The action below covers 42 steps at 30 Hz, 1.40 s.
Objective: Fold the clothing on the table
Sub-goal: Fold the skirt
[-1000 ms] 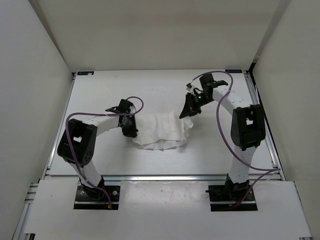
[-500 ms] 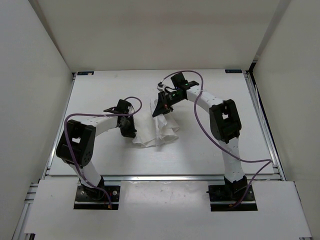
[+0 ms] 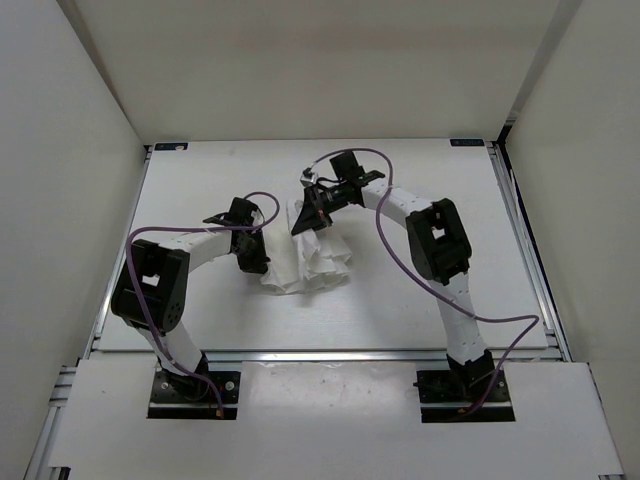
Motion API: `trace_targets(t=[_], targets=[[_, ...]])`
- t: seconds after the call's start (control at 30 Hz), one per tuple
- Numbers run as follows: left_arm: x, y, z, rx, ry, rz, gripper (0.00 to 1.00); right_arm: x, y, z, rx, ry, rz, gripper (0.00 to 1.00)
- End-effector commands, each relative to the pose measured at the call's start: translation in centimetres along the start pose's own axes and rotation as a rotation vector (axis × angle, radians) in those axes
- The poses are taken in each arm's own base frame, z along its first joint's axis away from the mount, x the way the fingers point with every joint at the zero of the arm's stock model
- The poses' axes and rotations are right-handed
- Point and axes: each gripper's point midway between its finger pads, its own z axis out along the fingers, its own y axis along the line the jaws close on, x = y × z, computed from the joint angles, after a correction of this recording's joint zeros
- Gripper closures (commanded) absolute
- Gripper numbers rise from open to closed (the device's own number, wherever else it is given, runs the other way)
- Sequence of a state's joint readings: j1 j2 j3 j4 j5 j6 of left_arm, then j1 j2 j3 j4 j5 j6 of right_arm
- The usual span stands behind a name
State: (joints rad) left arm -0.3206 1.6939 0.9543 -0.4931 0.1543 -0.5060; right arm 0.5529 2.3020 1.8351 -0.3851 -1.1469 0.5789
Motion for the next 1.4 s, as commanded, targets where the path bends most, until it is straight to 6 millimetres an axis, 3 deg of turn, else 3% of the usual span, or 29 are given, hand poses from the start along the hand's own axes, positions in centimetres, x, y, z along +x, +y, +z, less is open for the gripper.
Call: trace_targets(t=[0.0, 0.17, 0.37, 0.4, 0.43, 0.53, 0.6, 0.7, 0.8, 0.87, 0.9, 0.93, 0.97, 1.03, 1.07, 1.13, 1.2, 1.27, 1.37], targets=[[-1.3, -1.5, -1.4, 0.055, -0.055, 0.009, 0.90, 0.2, 1.2, 1.4, -0.062, 0.047, -0.006, 1.00], [-1.3, -1.4, -1.5, 0.054, -0.054, 0.009, 0.90, 0.8, -0.1, 3.7, -0.071, 0.085, 0.023, 1.00], [-1.5, -0.8, -1.9, 0.049, -0.060, -0.004, 0.91, -0.4, -1.0, 5.2, -0.071, 0.087, 0.032, 1.00], [-1.2, -0.5, -2.0, 0.046, -0.054, -0.008, 0.91, -0.6, -1.6, 5.5, -0.061, 0.079, 0.043, 0.94], [-1.6, -0.6, -2.2, 0.050, -0.068, -0.004, 0.91, -1.0, -1.7, 5.5, -0.069, 0.071, 0.035, 0.72], [-1.6, -0.3, -2.6, 0.054, -0.075, -0.016, 0.91, -1.6, -0.8, 5.7, -0.130, 0.072, 0.027, 0.37], [-1.2, 0.2, -2.8, 0.045, -0.068, -0.021, 0.91, -1.8, 0.9, 5.4, -0.178, 0.066, 0.031, 0.21], [-1.4, 0.1, -3.3, 0.048, -0.087, -0.020, 0.91, -1.9, 3.8, 4.4, -0.230, 0.051, -0.065, 0.18], [-1.9, 0.8, -3.9, 0.024, -0.111, -0.014, 0.91, -2.0, 5.6, 3.3, -0.203, 0.017, -0.102, 0.27], [-2.8, 1.6, -4.8, -0.024, -0.146, -0.009, 0.90, -2.2, 5.2, 2.4, -0.131, -0.019, -0.104, 0.38], [-3.9, 2.5, -5.5, -0.073, -0.188, -0.006, 0.90, -2.6, 5.4, 1.8, -0.109, -0.033, -0.156, 0.48], [-4.6, 3.5, -6.0, -0.111, -0.209, -0.021, 0.90, -2.5, 4.7, 0.9, -0.055, -0.050, -0.097, 0.61], [-5.5, 3.9, -7.0, -0.136, -0.243, -0.026, 0.90, -2.3, 3.7, 0.6, 0.009, -0.055, -0.076, 0.84], [-7.2, 4.6, -8.7, -0.120, -0.288, -0.071, 0.90, -2.1, 1.2, -0.2, 0.125, -0.066, -0.053, 1.00], [-7.9, 4.0, -9.5, -0.081, -0.309, -0.077, 0.90, -1.7, 0.3, -0.6, 0.193, -0.061, -0.052, 1.00], [-9.1, 0.9, -11.5, 0.090, -0.333, -0.062, 0.90, -0.7, -2.3, -1.2, 0.283, -0.032, -0.037, 1.00], [-8.8, -2.0, -12.7, 0.207, -0.332, 0.004, 0.90, 0.5, -4.8, -1.2, 0.379, -0.007, -0.004, 1.00], [-7.0, -6.4, -13.4, 0.415, -0.273, 0.072, 0.88, 0.8, -6.3, -2.2, 0.408, -0.020, 0.018, 0.99], [-4.3, -9.2, -12.4, 0.639, -0.198, 0.029, 0.88, 1.7, -7.8, -2.5, 0.410, -0.012, 0.071, 1.00]])
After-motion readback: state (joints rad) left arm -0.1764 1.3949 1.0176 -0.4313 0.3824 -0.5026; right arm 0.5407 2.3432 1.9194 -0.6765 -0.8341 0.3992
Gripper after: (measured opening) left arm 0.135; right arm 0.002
